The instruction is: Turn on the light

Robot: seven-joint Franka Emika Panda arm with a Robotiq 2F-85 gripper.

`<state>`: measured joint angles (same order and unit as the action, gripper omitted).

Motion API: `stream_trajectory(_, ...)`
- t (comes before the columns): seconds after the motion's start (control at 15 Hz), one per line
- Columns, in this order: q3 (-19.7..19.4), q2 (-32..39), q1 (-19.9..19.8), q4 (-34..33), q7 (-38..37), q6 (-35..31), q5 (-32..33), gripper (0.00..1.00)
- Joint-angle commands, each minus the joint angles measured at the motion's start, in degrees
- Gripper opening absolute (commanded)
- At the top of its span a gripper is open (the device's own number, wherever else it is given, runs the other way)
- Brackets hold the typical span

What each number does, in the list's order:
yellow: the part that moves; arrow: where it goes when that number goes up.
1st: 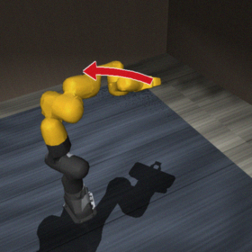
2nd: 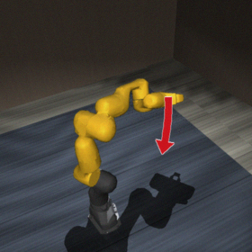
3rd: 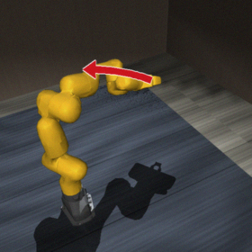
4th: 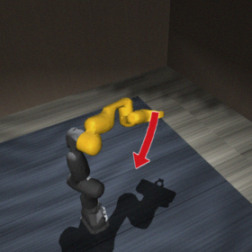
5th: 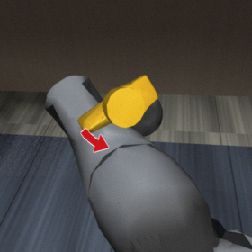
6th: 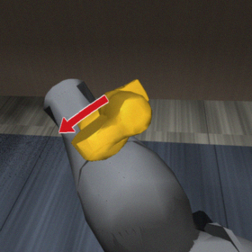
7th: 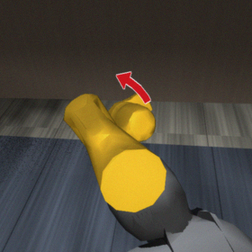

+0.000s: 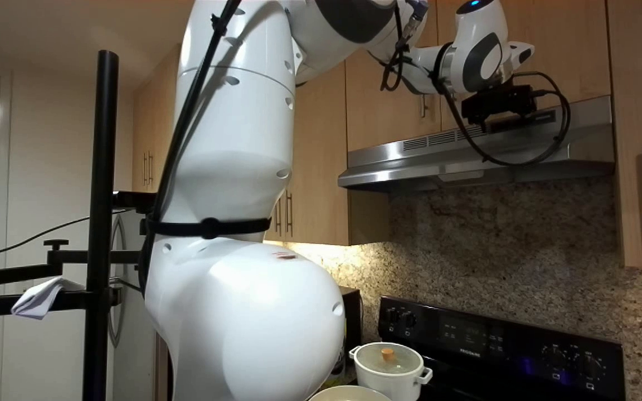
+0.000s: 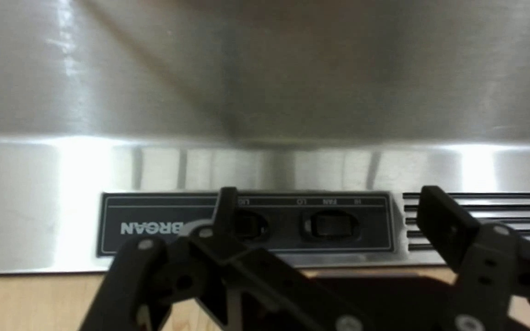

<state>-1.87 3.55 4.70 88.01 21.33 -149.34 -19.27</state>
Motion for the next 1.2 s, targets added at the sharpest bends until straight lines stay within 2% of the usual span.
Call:
stream_trajectory(0.0, 0.26, 0.93, -0.42, -1.41, 4.61, 1.05, -3.49, 1.00)
stream_trajectory(0.33, 0.17, 1.27, -0.49, -1.69, 7.18, 1.63, -5.78, 1.00)
stream_trajectory(1.13, -0.05, 2.24, 0.00, -3.86, 7.61, 4.46, -4.27, 1.00)
